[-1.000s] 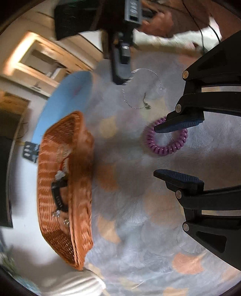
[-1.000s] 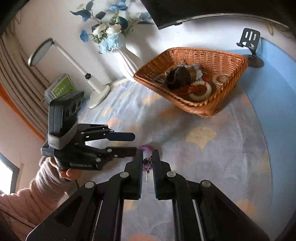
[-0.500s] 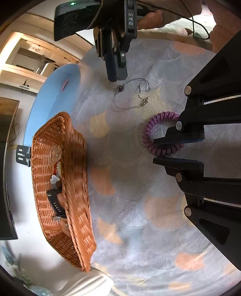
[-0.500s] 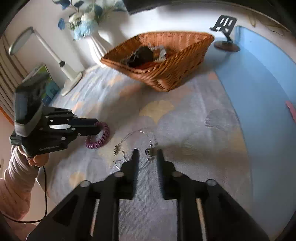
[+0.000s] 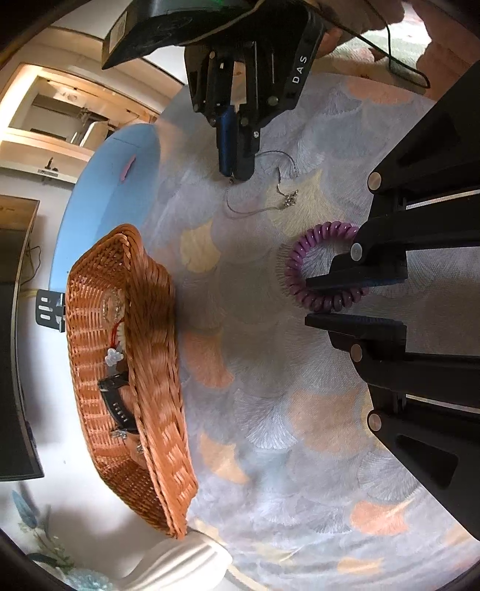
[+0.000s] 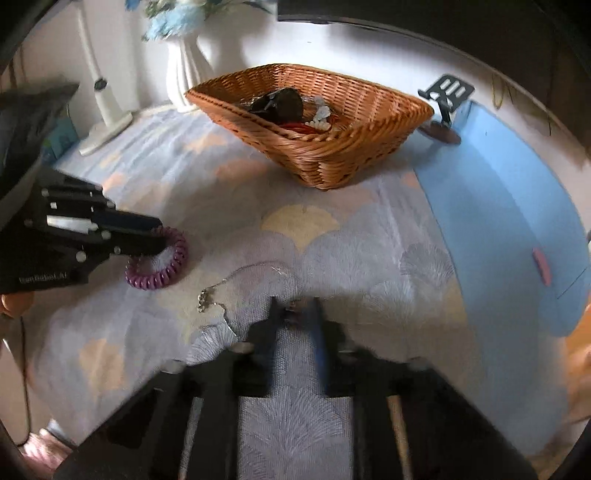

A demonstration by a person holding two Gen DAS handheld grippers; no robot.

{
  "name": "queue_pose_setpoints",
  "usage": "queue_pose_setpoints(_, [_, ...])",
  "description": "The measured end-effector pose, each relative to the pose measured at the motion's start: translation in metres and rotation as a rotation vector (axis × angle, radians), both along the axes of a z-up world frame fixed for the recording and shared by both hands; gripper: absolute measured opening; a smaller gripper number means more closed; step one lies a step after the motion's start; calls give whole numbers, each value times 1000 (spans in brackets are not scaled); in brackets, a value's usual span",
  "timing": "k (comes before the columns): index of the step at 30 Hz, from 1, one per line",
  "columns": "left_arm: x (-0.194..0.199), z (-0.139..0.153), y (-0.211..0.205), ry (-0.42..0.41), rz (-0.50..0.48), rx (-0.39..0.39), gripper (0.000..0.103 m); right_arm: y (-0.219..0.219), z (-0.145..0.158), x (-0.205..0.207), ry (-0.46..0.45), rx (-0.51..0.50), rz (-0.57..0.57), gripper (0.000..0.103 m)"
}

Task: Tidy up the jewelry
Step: 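Carry the coil hair tie and wire bracelet over the wicker basket, then open both tools to drop the hair tie and bracelet into the basket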

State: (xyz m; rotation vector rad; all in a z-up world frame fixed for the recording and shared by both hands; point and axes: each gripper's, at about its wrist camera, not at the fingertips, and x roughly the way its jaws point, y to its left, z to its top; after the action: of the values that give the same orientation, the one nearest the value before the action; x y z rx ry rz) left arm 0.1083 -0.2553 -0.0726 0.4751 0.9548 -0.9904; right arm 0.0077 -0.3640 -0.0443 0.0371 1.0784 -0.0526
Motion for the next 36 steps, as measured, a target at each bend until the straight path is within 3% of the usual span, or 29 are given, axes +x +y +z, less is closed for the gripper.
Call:
queue_pose_setpoints(4, [-1, 9, 1, -5, 2, -37, 11, -2, 12, 0, -19, 7, 9, 11])
queue_pose_setpoints(8, [2, 41, 7, -36, 5, -112, 11, -8, 51, 6, -99, 44, 31, 11])
queue_pose_setpoints(15, [25, 116, 9, -196, 42, -213, 11, -22, 124, 42, -281, 2, 33, 11])
queue_pose_setpoints(19, [57, 137, 4, -230, 95, -235, 11, -36, 143, 74, -336, -18, 17, 11])
queue_pose_setpoints(22, [92, 141, -4, -249, 153, -232, 11, -47, 142, 109, -337, -11, 4, 11])
queue_pose_setpoints(26, [141, 131, -12, -211, 229, -231, 11, -61, 121, 156, -293, 33, -24, 11])
queue_pose_setpoints(30, [194, 101, -24, -129, 280, -206, 11, -64, 95, 206, -230, 69, -36, 11])
queue_pose_setpoints(36, [220, 63, -38, -101, 300, -173, 11, -55, 65, 234, -189, 74, -20, 11])
